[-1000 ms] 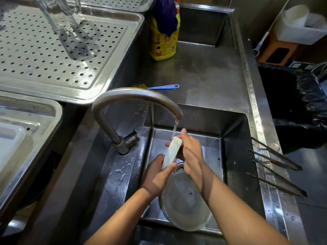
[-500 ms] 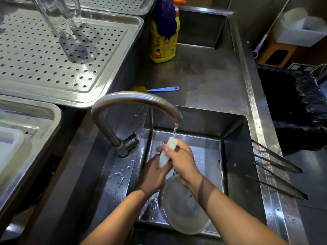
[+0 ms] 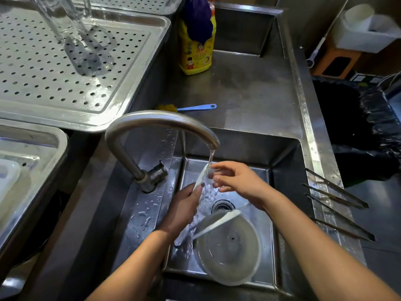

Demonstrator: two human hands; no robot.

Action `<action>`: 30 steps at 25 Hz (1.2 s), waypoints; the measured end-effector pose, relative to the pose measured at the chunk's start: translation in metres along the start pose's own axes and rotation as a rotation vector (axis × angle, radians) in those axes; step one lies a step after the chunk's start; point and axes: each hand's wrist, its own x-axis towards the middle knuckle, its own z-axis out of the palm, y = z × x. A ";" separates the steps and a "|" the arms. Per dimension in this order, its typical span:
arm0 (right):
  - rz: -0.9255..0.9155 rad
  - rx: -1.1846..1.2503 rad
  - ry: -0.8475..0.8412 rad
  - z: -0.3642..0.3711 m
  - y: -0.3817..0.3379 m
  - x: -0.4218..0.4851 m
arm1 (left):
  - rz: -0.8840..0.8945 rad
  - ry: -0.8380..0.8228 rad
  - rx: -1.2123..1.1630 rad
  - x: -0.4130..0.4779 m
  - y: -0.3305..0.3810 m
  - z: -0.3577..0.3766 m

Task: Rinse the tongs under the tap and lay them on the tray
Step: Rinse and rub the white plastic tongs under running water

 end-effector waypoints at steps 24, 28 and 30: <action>-0.068 0.215 0.456 0.049 0.031 0.034 | -0.440 -0.314 -0.483 0.010 -0.014 0.001; 0.042 0.089 0.710 0.037 0.032 0.038 | -0.278 -0.262 -0.596 -0.002 -0.027 -0.007; 0.062 0.104 0.633 0.052 0.039 0.032 | -0.145 -0.209 -0.330 -0.009 -0.031 -0.005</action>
